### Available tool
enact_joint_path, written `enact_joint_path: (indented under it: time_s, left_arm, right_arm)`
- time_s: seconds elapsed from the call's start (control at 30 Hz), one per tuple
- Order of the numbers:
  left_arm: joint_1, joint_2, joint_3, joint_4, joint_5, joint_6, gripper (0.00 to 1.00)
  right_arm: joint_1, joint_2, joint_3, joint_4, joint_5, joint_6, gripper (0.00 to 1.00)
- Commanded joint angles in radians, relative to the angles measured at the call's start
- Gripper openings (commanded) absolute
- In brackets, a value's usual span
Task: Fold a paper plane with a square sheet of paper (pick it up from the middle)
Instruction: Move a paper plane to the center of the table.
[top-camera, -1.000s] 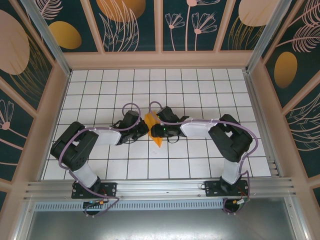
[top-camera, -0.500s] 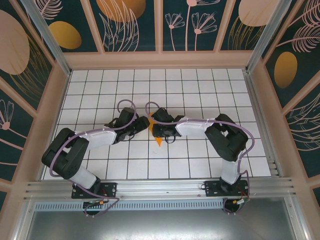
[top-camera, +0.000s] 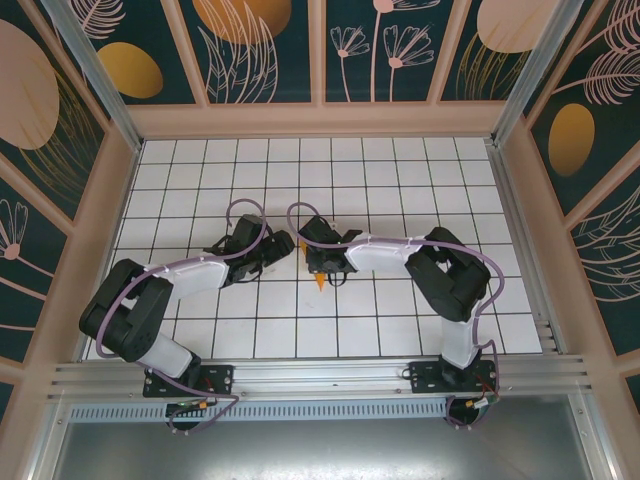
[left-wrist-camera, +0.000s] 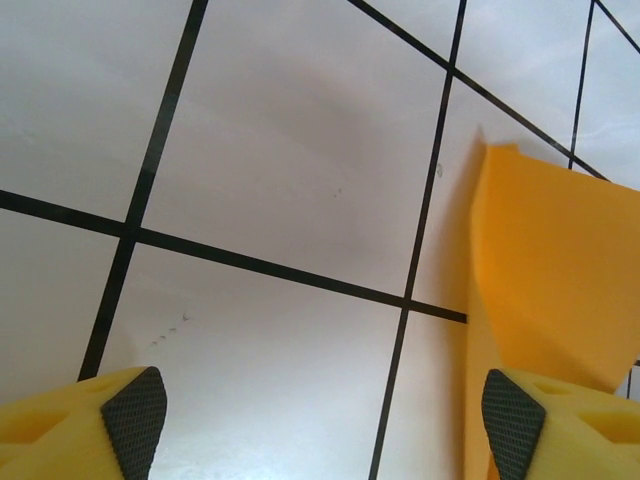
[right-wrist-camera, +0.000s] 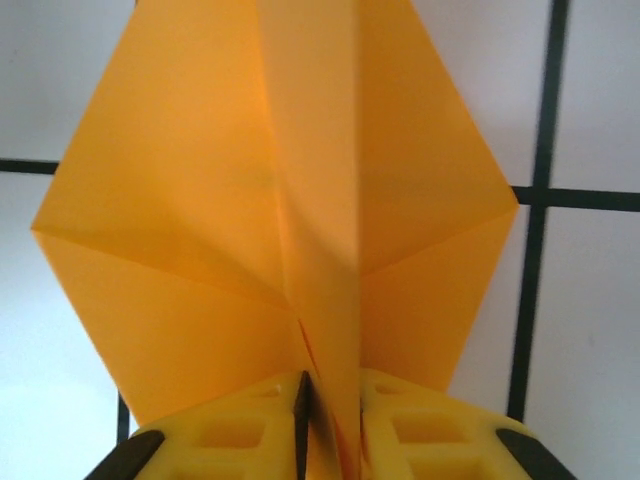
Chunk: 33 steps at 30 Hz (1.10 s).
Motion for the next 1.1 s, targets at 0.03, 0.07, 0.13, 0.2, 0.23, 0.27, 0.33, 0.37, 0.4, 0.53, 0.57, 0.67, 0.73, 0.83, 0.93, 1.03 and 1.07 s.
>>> enact_joint_path:
  time_s: [0.03, 0.07, 0.13, 0.2, 0.23, 0.27, 0.33, 0.37, 0.4, 0.53, 0.57, 0.67, 0.73, 0.83, 0.93, 1.03, 1.07]
  left_arm:
    - [0.005, -0.025, -0.005, -0.03, -0.021, 0.014, 0.88]
    - [0.005, -0.026, -0.005, -0.031, -0.021, 0.015, 0.89]
    - [0.006, -0.028, -0.005, -0.032, -0.021, 0.017, 0.94]
    - [0.005, -0.028, -0.006, -0.034, -0.023, 0.019, 0.98]
    - [0.005, -0.028, -0.004, -0.034, -0.022, 0.021, 0.98]
    - [0.005, -0.027, -0.003, -0.036, -0.021, 0.023, 0.99]
    - [0.005, -0.025, 0.0, -0.039, -0.021, 0.024, 0.98]
    - [0.004, -0.025, 0.001, -0.039, -0.021, 0.024, 0.98]
    - [0.005, -0.025, 0.0, -0.039, -0.021, 0.025, 0.99]
    - [0.005, -0.021, 0.003, -0.045, -0.023, 0.024, 0.98]
    - [0.005, -0.019, 0.007, -0.047, -0.023, 0.025, 0.98]
    - [0.005, -0.014, 0.014, -0.051, -0.024, 0.026, 0.99]
    - [0.005, -0.009, 0.018, -0.053, -0.024, 0.026, 0.98]
    - [0.005, -0.002, 0.023, -0.053, -0.023, 0.027, 0.99]
    - [0.005, 0.003, 0.025, -0.054, -0.021, 0.026, 0.98]
    - [0.006, 0.006, 0.026, -0.055, -0.021, 0.025, 0.98]
    - [0.005, 0.006, 0.025, -0.055, -0.021, 0.025, 0.99]
  right_arm:
    - [-0.016, -0.033, 0.02, -0.061, 0.1, 0.038, 0.15]
    - [-0.027, -0.042, 0.015, -0.056, 0.103, 0.035, 0.14]
    - [-0.055, -0.057, 0.001, -0.039, 0.096, 0.024, 0.14]
    - [-0.086, -0.058, -0.001, -0.029, 0.087, -0.002, 0.13]
    - [-0.1, -0.055, 0.004, -0.028, 0.085, -0.017, 0.13]
    - [-0.112, -0.05, 0.009, -0.024, 0.08, -0.034, 0.14]
    - [-0.134, -0.039, 0.02, -0.015, 0.067, -0.066, 0.14]
    - [-0.142, -0.034, 0.025, -0.011, 0.062, -0.079, 0.14]
    - [-0.149, -0.028, 0.028, -0.005, 0.047, -0.09, 0.14]
    - [-0.16, 0.001, 0.046, -0.002, 0.033, -0.111, 0.14]
    - [-0.161, 0.008, 0.052, -0.008, 0.034, -0.109, 0.14]
    - [-0.16, 0.027, 0.063, -0.023, 0.032, -0.106, 0.16]
    - [-0.161, 0.031, 0.06, -0.023, 0.029, -0.106, 0.17]
    - [-0.16, 0.038, 0.061, -0.03, 0.031, -0.107, 0.19]
    - [-0.161, 0.05, 0.057, -0.029, 0.029, -0.108, 0.18]
    - [-0.159, 0.065, 0.053, -0.03, 0.032, -0.106, 0.16]
    - [-0.158, 0.07, 0.053, -0.031, 0.034, -0.104, 0.16]
